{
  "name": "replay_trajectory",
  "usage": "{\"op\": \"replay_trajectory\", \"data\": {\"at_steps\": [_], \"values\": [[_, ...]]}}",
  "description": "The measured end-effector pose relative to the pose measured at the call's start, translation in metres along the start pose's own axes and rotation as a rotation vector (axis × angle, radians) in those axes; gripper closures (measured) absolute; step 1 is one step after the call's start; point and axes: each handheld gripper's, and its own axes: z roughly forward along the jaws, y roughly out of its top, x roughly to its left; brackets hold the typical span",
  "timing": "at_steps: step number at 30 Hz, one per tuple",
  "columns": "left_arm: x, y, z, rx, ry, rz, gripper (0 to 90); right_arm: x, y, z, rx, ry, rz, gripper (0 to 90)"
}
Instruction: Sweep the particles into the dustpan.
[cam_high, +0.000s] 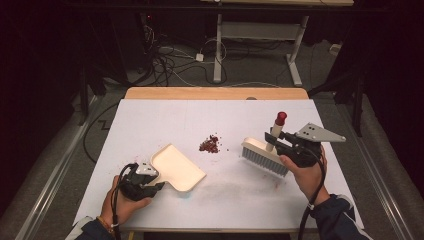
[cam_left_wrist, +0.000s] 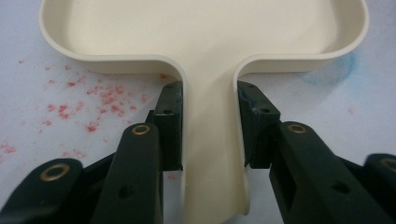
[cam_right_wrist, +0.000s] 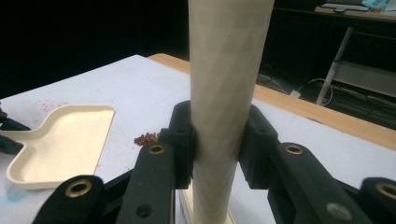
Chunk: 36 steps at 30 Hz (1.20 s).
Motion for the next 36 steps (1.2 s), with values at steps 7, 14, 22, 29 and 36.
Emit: {"op": "replay_trajectory", "data": {"at_steps": [7, 14, 22, 29, 36], "values": [[0.001, 0.003, 0.002, 0.008, -0.003, 0.005, 63.7, 0.000, 0.013, 0.047, 0.004, -0.030, -0.034, 70.5], [0.003, 0.005, 0.005, 0.017, -0.008, 0.016, 63.7, -0.009, 0.028, 0.087, 0.007, -0.096, -0.044, 70.5], [0.002, 0.005, 0.006, 0.014, -0.007, 0.007, 63.7, -0.012, 0.023, 0.134, 0.002, -0.206, -0.038, 70.6], [0.002, 0.006, 0.007, 0.016, -0.007, 0.005, 63.7, 0.002, 0.026, 0.152, -0.018, -0.198, -0.034, 70.5], [0.003, 0.008, 0.008, 0.020, -0.007, 0.015, 63.7, 0.032, 0.022, 0.159, -0.021, -0.135, -0.075, 70.4]]}}
